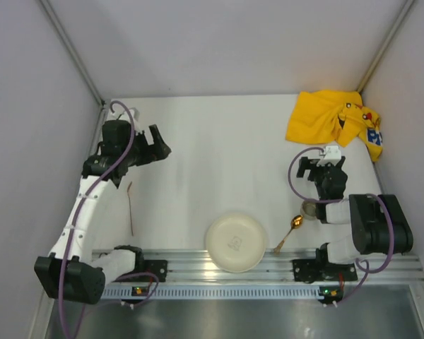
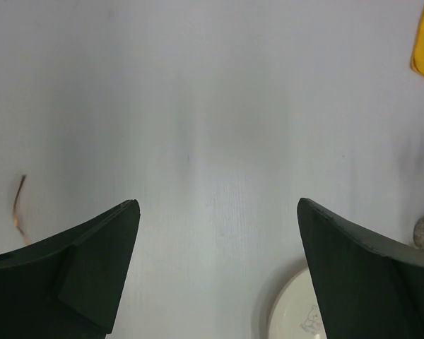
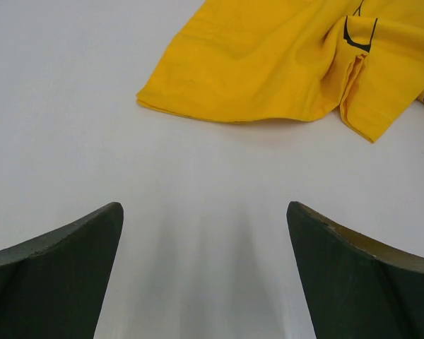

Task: Set the dinner table for one person

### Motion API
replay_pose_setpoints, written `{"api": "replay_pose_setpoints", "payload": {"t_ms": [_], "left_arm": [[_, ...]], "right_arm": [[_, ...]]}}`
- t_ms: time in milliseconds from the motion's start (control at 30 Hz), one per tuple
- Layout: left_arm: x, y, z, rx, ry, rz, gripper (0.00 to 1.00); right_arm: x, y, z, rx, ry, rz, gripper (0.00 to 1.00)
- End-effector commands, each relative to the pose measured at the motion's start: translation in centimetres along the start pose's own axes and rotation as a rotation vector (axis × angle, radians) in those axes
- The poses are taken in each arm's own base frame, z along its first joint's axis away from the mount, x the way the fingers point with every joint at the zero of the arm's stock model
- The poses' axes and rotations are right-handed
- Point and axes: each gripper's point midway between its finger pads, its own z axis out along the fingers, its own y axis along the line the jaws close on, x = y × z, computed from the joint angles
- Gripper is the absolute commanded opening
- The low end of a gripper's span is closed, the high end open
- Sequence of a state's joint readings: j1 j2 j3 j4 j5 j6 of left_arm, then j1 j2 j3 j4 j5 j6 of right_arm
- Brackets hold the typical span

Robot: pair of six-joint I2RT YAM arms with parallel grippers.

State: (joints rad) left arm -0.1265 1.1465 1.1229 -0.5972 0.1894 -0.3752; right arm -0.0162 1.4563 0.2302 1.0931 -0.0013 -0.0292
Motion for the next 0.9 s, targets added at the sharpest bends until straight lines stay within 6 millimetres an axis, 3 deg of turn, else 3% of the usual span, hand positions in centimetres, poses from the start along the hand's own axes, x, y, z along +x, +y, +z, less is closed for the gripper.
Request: {"api": "replay_pose_setpoints", "payload": {"t_ms": [0,33,67,100,167,200,433,467,500,533,567,600,633,667,700,733,767,833,867], "left_arm": [[-0.9,3.4,-4.0,-0.244,-0.046,-0.036,0.98],[-1.5,4.8,-4.8,-0.351,-0.069,-0.103,0.98],[-0.7,7.8,-6.2,-0.533,-0.075,-0.135,0.98],[-0.2,8.3,-6.4,-0.566,-0.069,-0.159,0.98],[0.6,7.1,-5.5,-0.478,-0.035,-0.148,0.98],[0.6,5.2,-5.0,-0.369,-0.029,-0.155,0.98],[1.3,3.4,-4.2,-0.277,0.036,-0.198,0.98],[1.3,3.2,-4.0,-0.262,0.036,-0.201,0.97],[1.3,2.8,-4.0,-0.243,0.03,-0.206,0.95],[1.6,2.9,-3.8,-0.241,0.033,-0.215,0.95],[1.5,2.9,-3.8,-0.236,0.023,-0.215,0.95],[1.5,2.8,-3.7,-0.229,0.023,-0.216,0.94],[1.7,2.3,-3.7,-0.205,0.032,-0.217,0.94],[1.7,2.1,-3.6,-0.192,0.037,-0.221,0.94],[1.7,2.0,-3.5,-0.187,0.043,-0.222,0.93],[1.8,1.9,-3.4,-0.183,0.048,-0.23,0.93],[1.7,1.7,-3.2,-0.169,0.044,-0.236,0.93],[2.1,1.5,-2.5,-0.153,0.056,-0.253,0.93],[1.9,1.1,-2.0,-0.127,0.053,-0.256,0.92]], "right_arm": [[-2.9,0.0,0.7,-0.003,-0.098,0.009,1.0],[-3.0,0.0,0.8,-0.003,-0.098,0.009,1.0],[-3.0,0.0,0.8,-0.003,-0.098,0.009,1.0],[-3.0,0.0,0.8,-0.003,-0.098,0.009,1.0],[-3.0,0.0,0.8,0.0,-0.098,0.007,1.0],[-2.9,0.0,0.8,-0.002,-0.096,0.007,1.0],[-3.6,-0.3,0.9,0.028,-0.112,0.004,1.0],[-2.9,1.2,1.1,-0.004,-0.056,-0.035,1.0],[-5.1,1.4,1.0,0.001,-0.064,-0.055,1.0],[-9.9,1.7,2.5,0.016,-0.107,-0.057,1.0],[-9.4,1.9,2.5,0.022,0.013,-0.026,1.0],[-12.6,2.3,2.7,0.011,-0.008,0.009,1.0],[-21.6,2.7,3.5,-0.009,-0.141,0.061,1.0],[-23.1,3.2,3.2,-0.04,-0.071,0.047,1.0],[-25.8,3.3,3.6,-0.045,-0.072,0.045,1.0],[-32.2,2.5,3.0,-0.005,-0.161,0.105,1.0],[-31.0,0.5,4.0,0.147,-0.108,0.317,1.0],[-30.4,0.1,5.3,0.133,-0.034,0.434,1.0],[-26.8,1.2,8.2,0.063,0.12,0.449,1.0]]}}
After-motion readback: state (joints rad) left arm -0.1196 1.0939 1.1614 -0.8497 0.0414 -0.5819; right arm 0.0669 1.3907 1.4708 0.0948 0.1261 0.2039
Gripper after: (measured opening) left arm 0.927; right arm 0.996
